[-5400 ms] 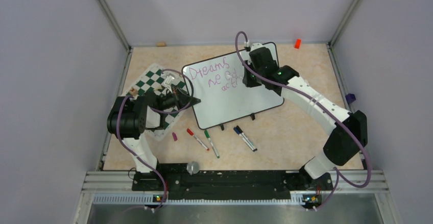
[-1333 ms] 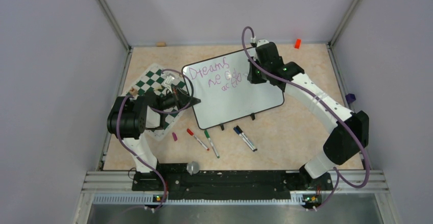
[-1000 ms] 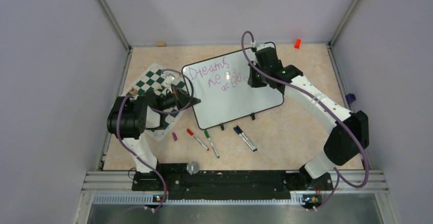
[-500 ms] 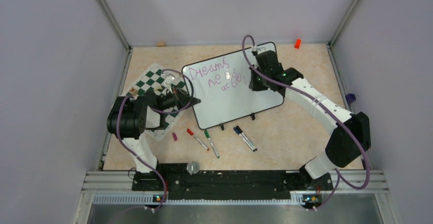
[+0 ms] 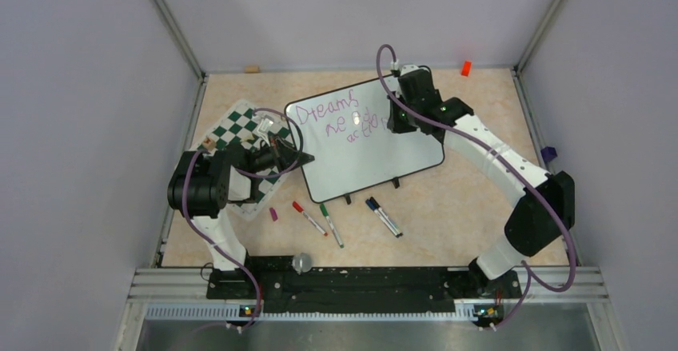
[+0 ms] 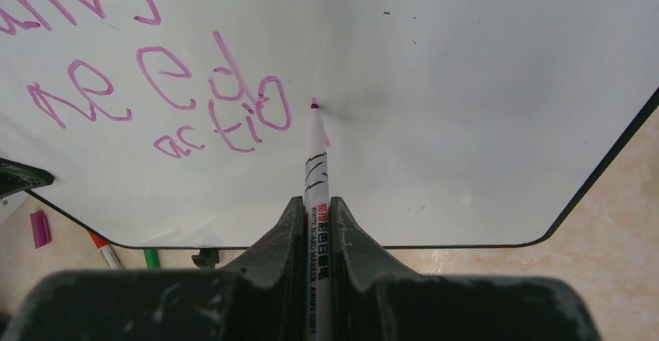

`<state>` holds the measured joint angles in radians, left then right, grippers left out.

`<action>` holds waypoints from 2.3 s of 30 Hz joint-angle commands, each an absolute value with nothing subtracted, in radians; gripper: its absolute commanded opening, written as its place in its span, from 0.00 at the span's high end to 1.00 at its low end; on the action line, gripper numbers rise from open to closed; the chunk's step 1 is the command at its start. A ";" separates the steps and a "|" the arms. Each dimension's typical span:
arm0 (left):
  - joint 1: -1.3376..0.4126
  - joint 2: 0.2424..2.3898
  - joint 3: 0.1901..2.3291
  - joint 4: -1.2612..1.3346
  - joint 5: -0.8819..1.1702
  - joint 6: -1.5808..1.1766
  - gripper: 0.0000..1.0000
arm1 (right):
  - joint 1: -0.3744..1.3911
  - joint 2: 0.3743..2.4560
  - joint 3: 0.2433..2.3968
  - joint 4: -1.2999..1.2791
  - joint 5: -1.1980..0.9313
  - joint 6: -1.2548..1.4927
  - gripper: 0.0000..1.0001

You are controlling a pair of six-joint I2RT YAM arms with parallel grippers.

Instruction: Write a sentence on the whiteboard

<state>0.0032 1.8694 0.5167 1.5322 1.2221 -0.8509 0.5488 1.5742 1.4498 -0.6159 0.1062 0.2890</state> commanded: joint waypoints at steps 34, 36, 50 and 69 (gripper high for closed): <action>-0.006 1.875 0.517 1.620 1.320 -0.772 1.00 | 0.557 1.405 1.381 -0.584 0.165 0.279 1.00; -0.008 1.875 0.517 1.620 1.319 -0.772 1.00 | 0.562 1.373 1.340 -0.547 0.149 0.290 1.00; -0.006 1.875 0.514 1.620 1.317 -0.776 1.00 | 0.700 1.359 1.188 -0.467 0.234 0.343 1.00; -0.006 1.869 0.511 1.619 1.316 -0.774 1.00 | 0.745 1.439 1.193 -0.400 0.221 0.311 1.00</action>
<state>0.0029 1.8694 0.5171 1.5326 1.2224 -0.8501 0.7273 1.4303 1.1831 -0.4477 0.2127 0.3233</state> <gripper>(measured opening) 0.100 0.093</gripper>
